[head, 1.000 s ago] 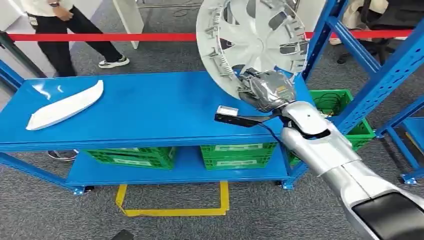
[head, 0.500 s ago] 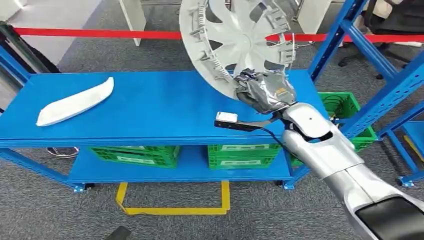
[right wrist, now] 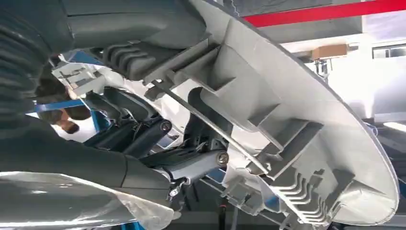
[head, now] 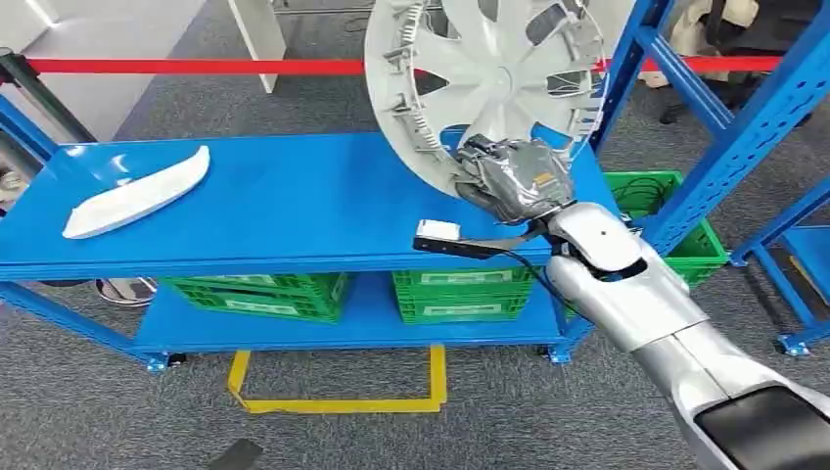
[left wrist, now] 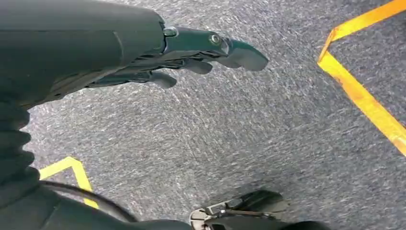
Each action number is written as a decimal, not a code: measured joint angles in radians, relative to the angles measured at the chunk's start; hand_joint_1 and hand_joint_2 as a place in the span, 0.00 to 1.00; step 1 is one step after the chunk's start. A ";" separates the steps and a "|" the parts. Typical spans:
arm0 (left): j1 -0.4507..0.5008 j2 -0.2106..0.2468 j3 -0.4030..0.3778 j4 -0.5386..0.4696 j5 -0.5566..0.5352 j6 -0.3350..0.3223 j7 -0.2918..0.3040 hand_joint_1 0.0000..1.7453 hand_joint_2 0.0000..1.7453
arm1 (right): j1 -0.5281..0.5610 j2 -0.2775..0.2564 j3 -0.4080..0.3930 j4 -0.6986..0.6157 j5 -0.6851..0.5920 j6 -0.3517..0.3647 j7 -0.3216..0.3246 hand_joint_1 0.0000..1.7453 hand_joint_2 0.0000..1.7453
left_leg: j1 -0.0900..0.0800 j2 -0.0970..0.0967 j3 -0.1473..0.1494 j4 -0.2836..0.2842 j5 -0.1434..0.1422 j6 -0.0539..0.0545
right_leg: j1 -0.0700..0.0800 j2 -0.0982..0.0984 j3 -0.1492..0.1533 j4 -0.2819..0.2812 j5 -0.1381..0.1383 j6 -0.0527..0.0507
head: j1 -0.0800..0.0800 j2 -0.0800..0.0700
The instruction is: Take the parts from the cabinet and place them on the table.
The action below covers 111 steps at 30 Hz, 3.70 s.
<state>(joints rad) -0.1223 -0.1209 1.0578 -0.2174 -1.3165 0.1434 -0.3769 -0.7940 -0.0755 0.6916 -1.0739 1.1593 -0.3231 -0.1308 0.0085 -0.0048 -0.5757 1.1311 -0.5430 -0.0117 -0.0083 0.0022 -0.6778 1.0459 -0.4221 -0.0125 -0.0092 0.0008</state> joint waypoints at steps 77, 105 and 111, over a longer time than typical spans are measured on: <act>0.000 0.012 -0.046 0.000 -0.014 -0.001 0.012 0.00 1.00 | -0.007 -0.006 0.062 -0.102 -0.233 0.164 -0.134 1.00 1.00 | -0.010 0.006 -0.017 -0.137 0.102 0.039 | -0.001 -0.003 -0.032 0.255 -0.189 0.047 | 0.008 0.000; 0.007 0.051 -0.059 0.000 0.006 0.011 0.052 0.00 1.00 | -0.143 0.041 0.180 -0.185 -0.247 0.296 -0.099 1.00 1.00 | -0.008 -0.001 -0.037 -0.121 0.105 0.033 | 0.002 -0.004 -0.038 0.215 -0.190 0.037 | 0.008 0.000; 0.012 0.049 -0.057 0.000 0.019 0.011 0.044 0.00 1.00 | -0.150 0.041 0.208 -0.193 -0.258 0.315 -0.087 1.00 1.00 | -0.007 -0.026 -0.042 -0.109 0.103 0.029 | -0.002 0.028 0.067 0.016 -0.070 0.031 | 0.008 0.000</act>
<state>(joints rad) -0.1108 -0.0721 1.0006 -0.2174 -1.2974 0.1541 -0.3330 -0.9441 -0.0343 0.8999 -1.2673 0.9010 -0.0080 -0.2182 0.0018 -0.0312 -0.6177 1.0226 -0.4402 0.0171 -0.0104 0.0304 -0.6112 1.0622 -0.4916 0.0184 -0.0008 0.0008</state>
